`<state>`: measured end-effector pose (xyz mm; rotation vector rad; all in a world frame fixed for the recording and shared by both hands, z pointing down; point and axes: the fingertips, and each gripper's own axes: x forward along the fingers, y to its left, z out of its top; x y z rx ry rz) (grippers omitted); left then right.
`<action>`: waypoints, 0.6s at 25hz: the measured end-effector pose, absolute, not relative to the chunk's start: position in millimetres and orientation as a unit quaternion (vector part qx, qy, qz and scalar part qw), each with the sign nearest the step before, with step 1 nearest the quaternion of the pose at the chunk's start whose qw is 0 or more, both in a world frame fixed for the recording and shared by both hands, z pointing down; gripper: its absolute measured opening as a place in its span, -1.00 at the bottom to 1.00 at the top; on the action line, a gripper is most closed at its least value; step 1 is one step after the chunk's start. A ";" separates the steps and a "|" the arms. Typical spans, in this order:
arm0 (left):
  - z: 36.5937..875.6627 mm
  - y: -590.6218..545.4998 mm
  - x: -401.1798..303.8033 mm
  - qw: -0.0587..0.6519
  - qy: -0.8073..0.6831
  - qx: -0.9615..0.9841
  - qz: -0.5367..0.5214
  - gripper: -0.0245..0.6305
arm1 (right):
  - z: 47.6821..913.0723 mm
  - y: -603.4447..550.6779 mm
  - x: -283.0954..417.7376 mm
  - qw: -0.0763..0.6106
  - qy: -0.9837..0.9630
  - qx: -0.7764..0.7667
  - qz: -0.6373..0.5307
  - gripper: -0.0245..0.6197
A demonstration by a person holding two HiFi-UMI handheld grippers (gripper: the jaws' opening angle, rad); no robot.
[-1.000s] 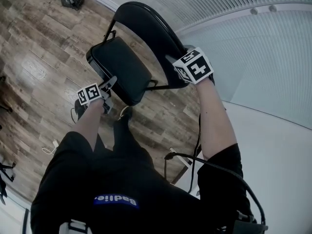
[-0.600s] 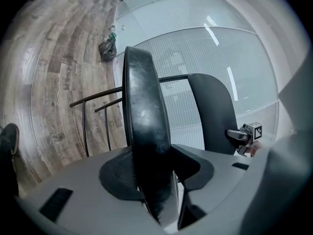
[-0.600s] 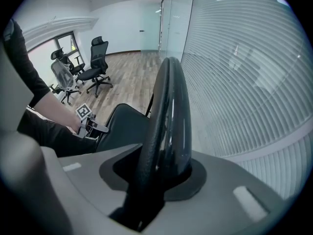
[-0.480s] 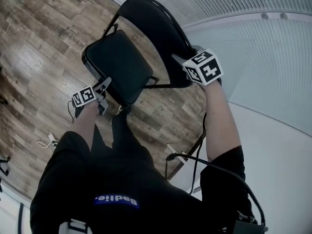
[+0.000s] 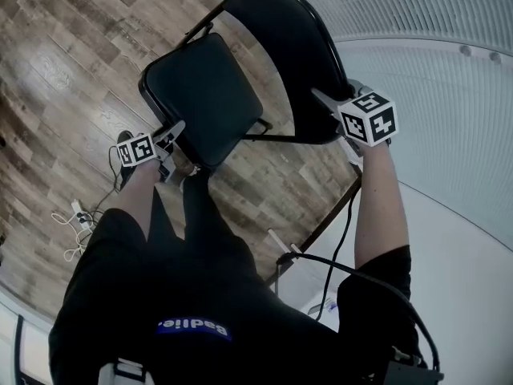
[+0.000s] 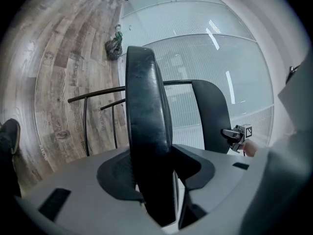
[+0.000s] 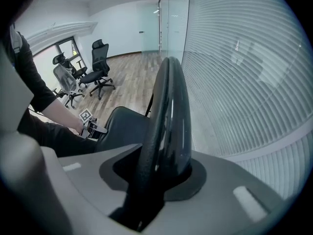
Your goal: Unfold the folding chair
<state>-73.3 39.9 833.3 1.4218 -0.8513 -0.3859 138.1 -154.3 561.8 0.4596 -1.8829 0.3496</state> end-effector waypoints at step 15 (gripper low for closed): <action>913.5 78.5 -108.9 0.689 -0.365 0.603 -0.170 -0.26 | 602.8 -164.2 135.3 0.536 -0.805 0.169 0.190 -0.54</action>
